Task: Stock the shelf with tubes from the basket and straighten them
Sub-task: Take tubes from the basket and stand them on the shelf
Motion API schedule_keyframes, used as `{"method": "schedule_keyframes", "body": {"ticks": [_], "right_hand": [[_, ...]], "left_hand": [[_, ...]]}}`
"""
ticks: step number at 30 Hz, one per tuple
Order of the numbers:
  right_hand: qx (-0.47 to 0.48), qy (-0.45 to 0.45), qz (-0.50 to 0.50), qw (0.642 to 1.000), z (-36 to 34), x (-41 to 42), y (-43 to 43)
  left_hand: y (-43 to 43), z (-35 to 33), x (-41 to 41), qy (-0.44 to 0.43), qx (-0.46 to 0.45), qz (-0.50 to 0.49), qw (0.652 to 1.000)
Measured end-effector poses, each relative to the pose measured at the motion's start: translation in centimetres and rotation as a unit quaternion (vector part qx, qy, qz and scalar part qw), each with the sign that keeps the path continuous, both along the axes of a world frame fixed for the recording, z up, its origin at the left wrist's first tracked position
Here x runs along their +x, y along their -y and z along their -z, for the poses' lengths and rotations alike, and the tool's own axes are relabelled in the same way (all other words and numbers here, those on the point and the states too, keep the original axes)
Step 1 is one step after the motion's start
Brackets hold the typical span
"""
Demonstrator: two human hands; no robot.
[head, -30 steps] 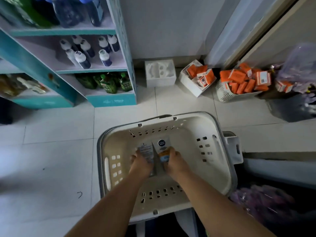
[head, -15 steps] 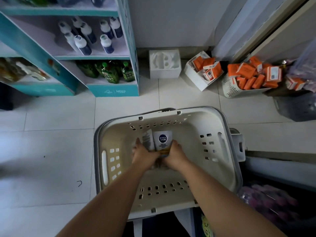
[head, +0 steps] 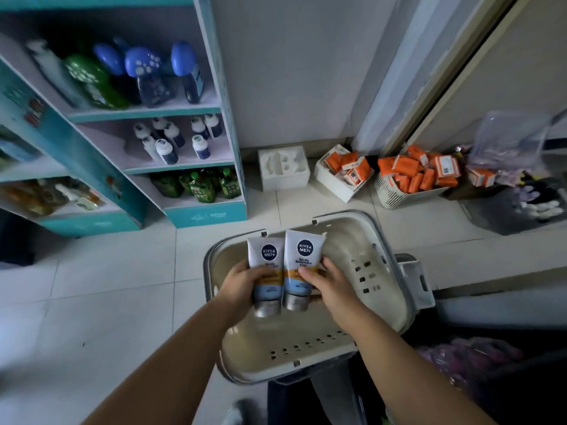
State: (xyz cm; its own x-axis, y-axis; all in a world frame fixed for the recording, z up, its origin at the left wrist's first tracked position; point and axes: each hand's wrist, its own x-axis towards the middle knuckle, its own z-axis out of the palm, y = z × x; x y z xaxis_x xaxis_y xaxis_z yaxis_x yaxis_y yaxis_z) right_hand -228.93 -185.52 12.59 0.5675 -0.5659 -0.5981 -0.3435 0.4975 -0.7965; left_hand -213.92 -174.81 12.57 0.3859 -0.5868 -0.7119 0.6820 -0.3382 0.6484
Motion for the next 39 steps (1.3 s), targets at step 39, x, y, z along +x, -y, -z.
{"method": "schedule_keyframes", "body": {"ticks": [39], "right_hand": [[-0.270, 0.075, 0.455, 0.845, -21.7, -36.0, -29.4]], "left_hand": [[-12.8, -20.8, -34.1, -0.023, -0.335, 0.412, 0.847]]}}
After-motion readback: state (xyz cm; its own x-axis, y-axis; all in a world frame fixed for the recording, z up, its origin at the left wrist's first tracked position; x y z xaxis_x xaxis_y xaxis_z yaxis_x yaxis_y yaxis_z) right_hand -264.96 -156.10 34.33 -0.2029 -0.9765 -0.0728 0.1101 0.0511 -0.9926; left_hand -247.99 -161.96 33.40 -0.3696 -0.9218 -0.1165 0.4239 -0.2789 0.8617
